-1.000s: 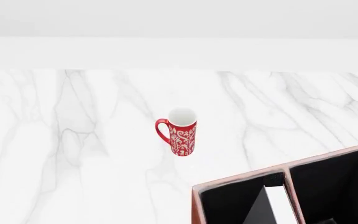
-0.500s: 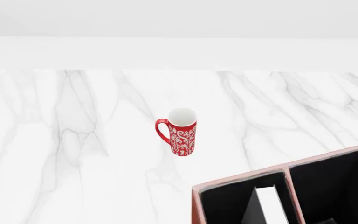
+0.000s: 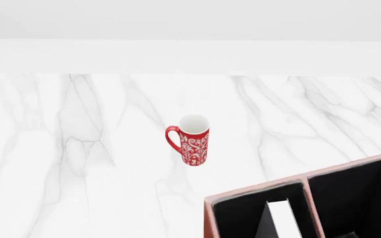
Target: Pick up the book and place it in the left compartment of the caddy.
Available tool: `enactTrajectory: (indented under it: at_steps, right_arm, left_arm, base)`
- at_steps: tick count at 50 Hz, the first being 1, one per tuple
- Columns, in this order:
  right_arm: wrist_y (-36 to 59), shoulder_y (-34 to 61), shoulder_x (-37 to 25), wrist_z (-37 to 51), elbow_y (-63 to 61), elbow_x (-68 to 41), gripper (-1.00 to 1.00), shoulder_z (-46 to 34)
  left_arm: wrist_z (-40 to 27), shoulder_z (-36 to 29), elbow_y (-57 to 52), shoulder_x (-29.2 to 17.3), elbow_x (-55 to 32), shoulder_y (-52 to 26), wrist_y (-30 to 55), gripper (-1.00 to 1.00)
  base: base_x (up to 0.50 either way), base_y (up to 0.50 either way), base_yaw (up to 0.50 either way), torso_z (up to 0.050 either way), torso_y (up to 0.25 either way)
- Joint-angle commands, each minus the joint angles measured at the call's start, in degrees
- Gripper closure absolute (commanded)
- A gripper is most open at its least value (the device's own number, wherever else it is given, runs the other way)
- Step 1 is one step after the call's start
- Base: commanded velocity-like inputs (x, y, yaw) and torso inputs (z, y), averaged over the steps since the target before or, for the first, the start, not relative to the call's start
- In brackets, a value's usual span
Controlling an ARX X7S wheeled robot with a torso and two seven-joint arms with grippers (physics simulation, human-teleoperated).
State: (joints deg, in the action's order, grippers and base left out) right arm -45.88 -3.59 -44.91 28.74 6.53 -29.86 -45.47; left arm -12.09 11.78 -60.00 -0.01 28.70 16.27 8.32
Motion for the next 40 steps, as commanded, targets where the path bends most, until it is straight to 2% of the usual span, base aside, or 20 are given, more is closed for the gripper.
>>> enactTrajectory:
  at_steps: [1, 40]
  right_arm:
    - [1.1, 0.8, 0.4, 1.6, -0.6, 5.0, 1.00, 1.6]
    - [0.8, 2.9, 4.8, -1.9, 6.9, 4.0, 1.00, 1.3]
  left_arm:
    - [-0.4, 0.6, 0.0, 0.0, -0.6, 0.9, -0.8, -1.00]
    - [0.3, -0.2, 0.0, 0.0, 0.4, -0.6, 0.5, -1.00]
  base:
    - [0.00, 0.00, 0.00, 0.000, 0.010]
    - [0.00, 0.00, 0.00, 0.000, 0.001]
